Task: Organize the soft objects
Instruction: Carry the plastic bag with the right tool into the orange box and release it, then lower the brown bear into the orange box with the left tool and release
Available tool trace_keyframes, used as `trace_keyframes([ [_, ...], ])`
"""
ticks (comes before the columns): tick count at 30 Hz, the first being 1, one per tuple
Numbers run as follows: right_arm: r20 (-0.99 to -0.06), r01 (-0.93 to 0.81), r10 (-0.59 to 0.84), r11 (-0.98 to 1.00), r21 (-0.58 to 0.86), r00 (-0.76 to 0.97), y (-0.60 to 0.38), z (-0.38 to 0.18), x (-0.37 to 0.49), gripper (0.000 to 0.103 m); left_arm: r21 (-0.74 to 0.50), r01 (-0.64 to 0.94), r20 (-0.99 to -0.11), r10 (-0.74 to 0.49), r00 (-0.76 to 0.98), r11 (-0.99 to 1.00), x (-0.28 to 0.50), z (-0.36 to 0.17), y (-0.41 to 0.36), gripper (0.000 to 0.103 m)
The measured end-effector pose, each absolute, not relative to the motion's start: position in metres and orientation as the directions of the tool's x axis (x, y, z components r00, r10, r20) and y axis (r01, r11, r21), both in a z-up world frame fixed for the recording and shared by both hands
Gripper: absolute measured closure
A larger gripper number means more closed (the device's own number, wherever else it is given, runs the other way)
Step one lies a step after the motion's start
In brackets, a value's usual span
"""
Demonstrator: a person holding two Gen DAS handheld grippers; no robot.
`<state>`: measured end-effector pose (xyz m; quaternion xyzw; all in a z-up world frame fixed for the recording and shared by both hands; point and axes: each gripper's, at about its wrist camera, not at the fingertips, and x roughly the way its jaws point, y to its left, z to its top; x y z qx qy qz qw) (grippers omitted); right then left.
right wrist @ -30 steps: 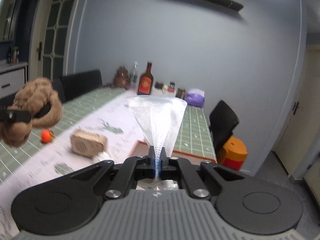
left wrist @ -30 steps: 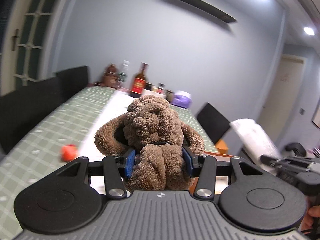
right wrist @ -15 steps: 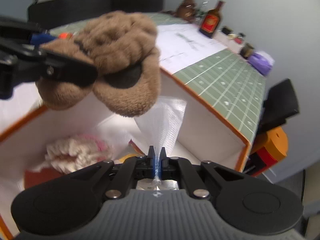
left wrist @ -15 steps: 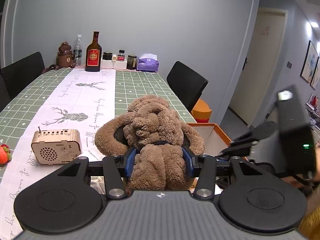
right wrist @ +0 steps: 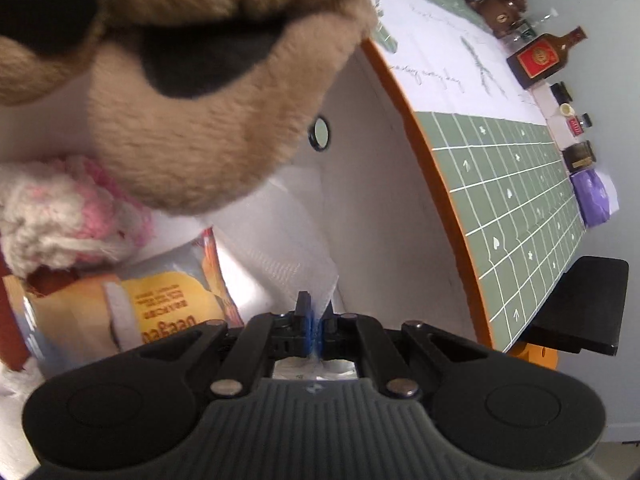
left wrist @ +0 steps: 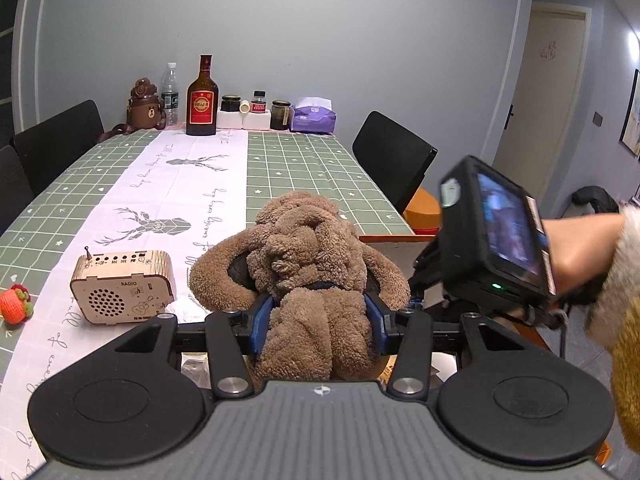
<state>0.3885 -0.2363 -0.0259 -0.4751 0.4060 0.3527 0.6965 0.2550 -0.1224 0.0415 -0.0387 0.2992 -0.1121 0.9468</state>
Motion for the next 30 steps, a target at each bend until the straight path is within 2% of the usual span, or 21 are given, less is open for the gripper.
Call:
trace_keyframes([
  [3,-0.906,-0.881,0.089,0.290,-0.373,0.413,-0.236,-0.030,0.395,0.099,-0.120,0.191,-0.557,-0.225,0.799,0.974,0.253,0.042,-0.126,0.048],
  [5,-0.906,-0.876,0.087,0.312,-0.369,0.413,-0.237,-0.029,0.400,0.088,-0.109,0.191,-0.559,-0.219,0.800,0.975,0.254,0.043,-0.127,0.048],
  [7,-0.902,-0.871,0.111,0.333,-0.361,0.416,-0.238,-0.027,0.405,0.055,-0.100,0.192,-0.563,-0.215,0.798,0.976,0.255,0.043,-0.129,0.048],
  [10,-0.885,-0.867,0.151,0.327,-0.376,0.441,-0.245,-0.021,0.391,0.029,-0.094,0.195,-0.569,-0.213,0.794,0.976,0.256,0.044,-0.130,0.048],
  [12,-0.861,-0.845,0.152,0.334,-0.418,0.486,-0.251,-0.015,0.383,0.028,-0.096,0.199,-0.570,-0.217,0.793,0.975,0.258,0.045,-0.129,0.048],
  [15,-0.817,-0.797,0.169,0.395,-0.456,0.552,-0.262,0.000,0.371,0.016,-0.111,0.208,-0.573,-0.233,0.786,0.972,0.262,0.044,-0.130,0.048],
  [19,-0.750,-0.721,0.194,0.502,-0.477,0.632,-0.279,0.022,0.360,0.014,-0.143,0.222,-0.578,-0.264,0.772,0.964,0.273,0.044,-0.134,0.048],
  [22,-0.680,-0.614,0.158,0.608,-0.504,0.715,-0.290,0.039,0.338,0.010,-0.143,0.220,-0.588,-0.262,0.766,0.965,0.284,0.042,-0.137,0.048],
  [30,-0.589,-0.378,0.118,0.861,-0.341,0.799,-0.319,0.063,0.286,0.009,-0.118,0.193,-0.626,-0.224,0.747,0.974,0.295,0.027,-0.147,0.047],
])
